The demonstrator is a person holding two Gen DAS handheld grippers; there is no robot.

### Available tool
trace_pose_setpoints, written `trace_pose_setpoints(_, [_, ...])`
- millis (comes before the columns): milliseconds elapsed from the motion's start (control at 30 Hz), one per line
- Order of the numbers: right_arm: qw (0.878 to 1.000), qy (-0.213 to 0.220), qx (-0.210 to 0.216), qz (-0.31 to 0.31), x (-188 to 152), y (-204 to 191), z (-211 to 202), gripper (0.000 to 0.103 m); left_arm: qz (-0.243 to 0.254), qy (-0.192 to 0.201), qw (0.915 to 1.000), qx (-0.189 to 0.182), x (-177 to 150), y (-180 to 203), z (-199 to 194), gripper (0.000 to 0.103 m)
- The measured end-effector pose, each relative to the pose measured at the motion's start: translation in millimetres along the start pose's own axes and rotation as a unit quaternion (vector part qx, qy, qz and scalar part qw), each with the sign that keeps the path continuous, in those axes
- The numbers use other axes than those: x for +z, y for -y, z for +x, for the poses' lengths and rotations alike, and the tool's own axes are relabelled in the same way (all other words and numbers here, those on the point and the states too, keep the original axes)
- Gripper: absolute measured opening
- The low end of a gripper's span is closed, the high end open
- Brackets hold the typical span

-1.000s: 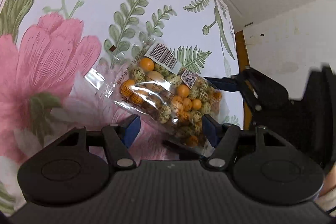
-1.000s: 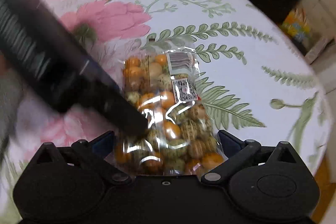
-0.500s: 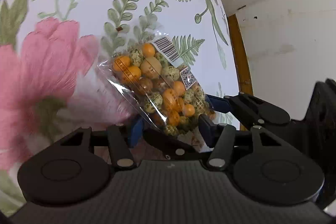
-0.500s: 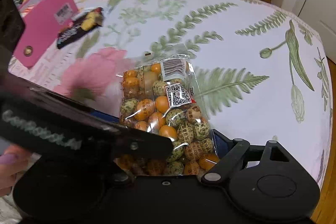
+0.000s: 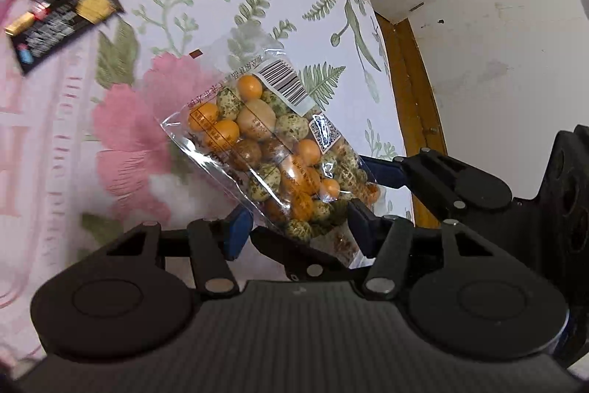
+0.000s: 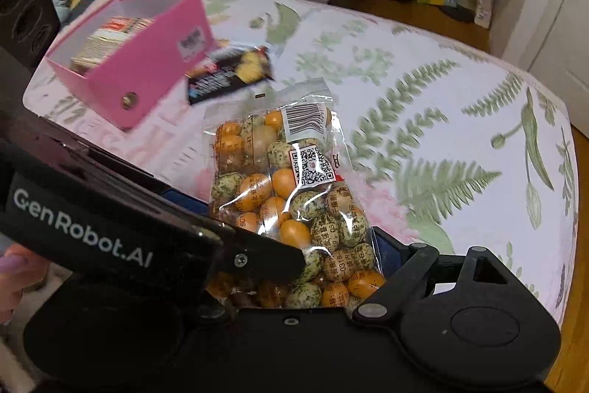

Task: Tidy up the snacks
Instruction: 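Lower the clear peanut bag into the pink box and open both tools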

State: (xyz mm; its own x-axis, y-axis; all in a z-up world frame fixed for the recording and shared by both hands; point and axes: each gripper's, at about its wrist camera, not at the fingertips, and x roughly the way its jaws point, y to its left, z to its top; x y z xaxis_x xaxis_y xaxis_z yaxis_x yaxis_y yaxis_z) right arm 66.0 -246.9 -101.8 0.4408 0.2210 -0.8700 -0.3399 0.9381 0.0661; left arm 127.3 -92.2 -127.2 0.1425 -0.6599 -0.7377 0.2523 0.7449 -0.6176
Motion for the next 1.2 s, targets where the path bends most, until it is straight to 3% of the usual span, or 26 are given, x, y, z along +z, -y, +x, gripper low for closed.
trace_pose_setpoints(200, [1.0,0.006,0.016,-0.016,22.9,-45.6,-14.3,0.09,-0.009,0.012,0.9998,0.013,-4.6,-15.0,-52.2,0.055])
trace_pose_setpoints(367, [0.997,0.028,0.016,-0.066,57.6,-87.9,-21.2,0.09,-0.019,0.069,0.9973,0.012,-3.7,-39.7,-104.8,0.055])
trace_pose_setpoints(533, [0.986,0.038,0.023,-0.159,108.0,-135.4,-15.0,0.09,-0.054,0.13,0.99,-0.002,2.9,-83.2,-154.3,0.055])
trace_pose_setpoints(767, [0.973,0.037,0.067,-0.22,164.9,-189.5,27.9,0.09,-0.108,0.164,0.9798,0.038,23.3,-150.5,-197.1,0.055])
trace_pose_setpoints(933, [0.974,0.037,0.12,-0.187,193.1,-214.0,69.8,0.09,-0.125,0.166,0.974,0.09,44.3,-198.2,-217.8,0.056])
trace_pose_setpoints(1033, [0.975,0.029,0.149,-0.161,215.2,-224.5,95.1,0.09,-0.142,0.176,0.9687,0.103,57.2,-227.5,-228.3,0.057])
trace_pose_setpoints(1200, [0.968,0.031,0.176,-0.177,238.5,-249.7,125.4,0.091,-0.164,0.192,0.9568,0.144,71.6,-259.8,-243.7,0.061])
